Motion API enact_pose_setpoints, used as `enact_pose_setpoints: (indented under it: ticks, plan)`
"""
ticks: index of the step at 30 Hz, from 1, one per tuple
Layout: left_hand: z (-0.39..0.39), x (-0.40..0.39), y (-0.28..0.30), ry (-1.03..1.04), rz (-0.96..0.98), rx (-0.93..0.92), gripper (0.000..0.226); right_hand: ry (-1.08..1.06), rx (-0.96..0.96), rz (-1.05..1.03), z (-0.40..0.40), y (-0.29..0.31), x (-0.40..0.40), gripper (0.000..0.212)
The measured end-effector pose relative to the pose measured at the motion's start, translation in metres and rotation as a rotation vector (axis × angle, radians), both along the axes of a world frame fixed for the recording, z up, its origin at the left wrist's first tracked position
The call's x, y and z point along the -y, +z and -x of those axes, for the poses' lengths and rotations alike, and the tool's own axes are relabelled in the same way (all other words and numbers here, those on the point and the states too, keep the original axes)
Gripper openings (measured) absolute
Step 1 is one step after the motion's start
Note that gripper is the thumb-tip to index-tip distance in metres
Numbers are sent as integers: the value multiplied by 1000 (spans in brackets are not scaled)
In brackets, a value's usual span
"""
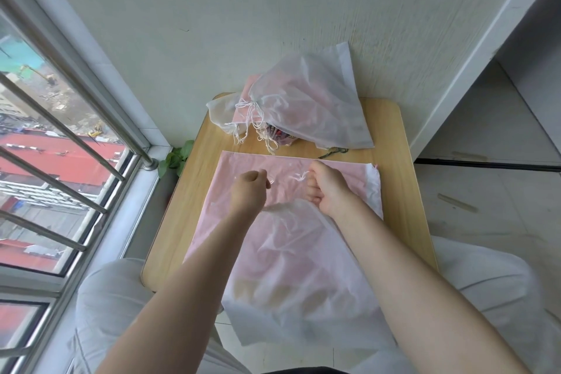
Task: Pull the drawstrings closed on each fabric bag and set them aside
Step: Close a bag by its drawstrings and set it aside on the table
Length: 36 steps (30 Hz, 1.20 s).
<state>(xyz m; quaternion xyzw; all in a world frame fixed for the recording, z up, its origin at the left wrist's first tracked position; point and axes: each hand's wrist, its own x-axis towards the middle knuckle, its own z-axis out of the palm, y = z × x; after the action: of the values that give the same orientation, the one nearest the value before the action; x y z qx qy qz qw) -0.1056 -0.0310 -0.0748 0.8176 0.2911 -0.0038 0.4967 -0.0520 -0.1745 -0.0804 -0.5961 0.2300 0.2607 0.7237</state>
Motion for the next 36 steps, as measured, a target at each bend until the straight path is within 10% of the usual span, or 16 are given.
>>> enact_pose_setpoints:
  ticks: [8,17,30,36]
  plan:
    - [4,3,0,-221,-171,-44,39,198,351,377,7,11,1,23]
    - [-6,24,39,-532,177,-35,24,518,678,411,0,54,-18,26]
    - [-29,-12,26,-232,578,-235,37,745,503,522,-10,57,23,27]
    - [-27,-14,23,-370,395,-108,16,950,438,528,0,55,12,19]
